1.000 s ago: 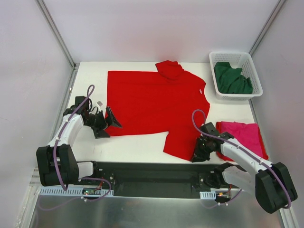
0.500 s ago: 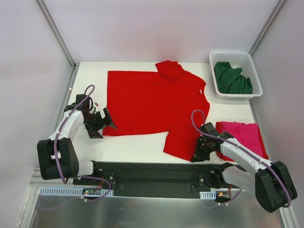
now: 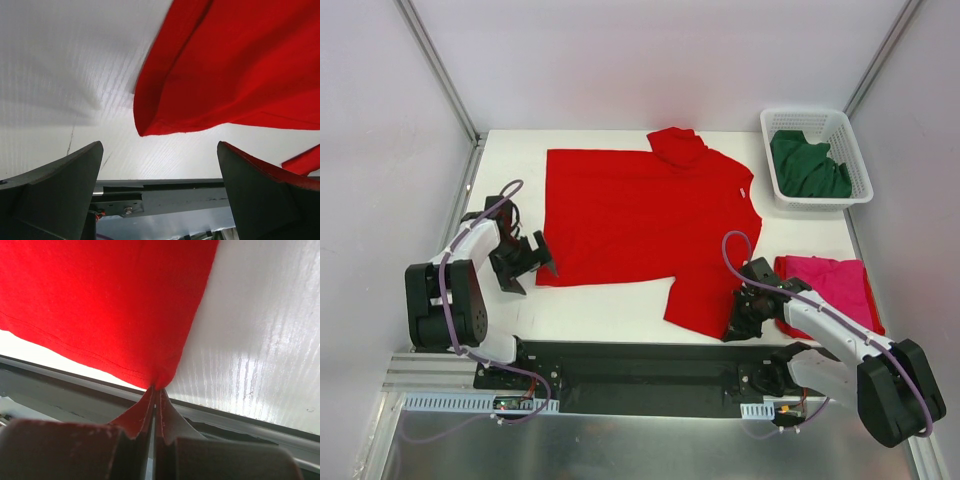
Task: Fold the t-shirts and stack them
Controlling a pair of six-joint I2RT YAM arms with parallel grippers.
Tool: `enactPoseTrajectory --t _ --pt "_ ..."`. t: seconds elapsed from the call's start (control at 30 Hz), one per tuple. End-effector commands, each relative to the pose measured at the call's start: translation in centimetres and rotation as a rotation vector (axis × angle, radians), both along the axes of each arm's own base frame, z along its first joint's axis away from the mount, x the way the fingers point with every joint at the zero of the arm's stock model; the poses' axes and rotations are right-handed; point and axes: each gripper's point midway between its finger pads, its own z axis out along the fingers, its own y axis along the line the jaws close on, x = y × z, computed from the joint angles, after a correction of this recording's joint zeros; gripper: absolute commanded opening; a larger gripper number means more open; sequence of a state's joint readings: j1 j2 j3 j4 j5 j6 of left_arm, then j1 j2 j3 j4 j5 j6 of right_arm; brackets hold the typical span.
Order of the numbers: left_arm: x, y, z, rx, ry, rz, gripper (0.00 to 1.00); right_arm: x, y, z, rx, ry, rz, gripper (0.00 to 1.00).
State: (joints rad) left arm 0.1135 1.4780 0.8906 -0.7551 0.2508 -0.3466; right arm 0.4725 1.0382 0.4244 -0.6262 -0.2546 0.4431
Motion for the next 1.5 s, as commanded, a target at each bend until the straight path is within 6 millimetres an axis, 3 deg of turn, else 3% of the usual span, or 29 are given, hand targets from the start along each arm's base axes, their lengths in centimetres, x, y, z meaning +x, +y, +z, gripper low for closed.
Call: enactPoseTrajectory --t 0.0,0.3,0.8,1.0,1.17,1.47 --pt "1.8 0.2 0.7 -0.012 -0.055 -0.024 0.98 0.5 -0.1 0.6 -0.017 -0.02 0.016 0.01" --pt "3.7 -1.1 1.2 -0.096 -0.112 -0.024 0.88 0.6 -0.1 0.6 -0.023 -0.02 0.019 0.01" --pt "2.2 -2.2 -0.8 -0.156 -0.069 -0.02 0.61 0.7 -0.1 0.6 -0.027 -0.014 0.031 0.01" --pt "1.6 -1.4 -1.1 -0.102 -0.059 -0.012 0.61 0.8 -0.1 0.6 -0.028 -0.017 0.034 0.01" --pt "1.1 -0.6 -1.5 -0.055 -0.034 -0.004 0.49 0.9 0.0 0.7 -0.028 -0.013 0.04 0.01" --pt "0.5 0.7 -1.4 0.028 -0.001 0.015 0.47 0.9 0.0 0.7 -0.035 -0.002 0.057 0.01"
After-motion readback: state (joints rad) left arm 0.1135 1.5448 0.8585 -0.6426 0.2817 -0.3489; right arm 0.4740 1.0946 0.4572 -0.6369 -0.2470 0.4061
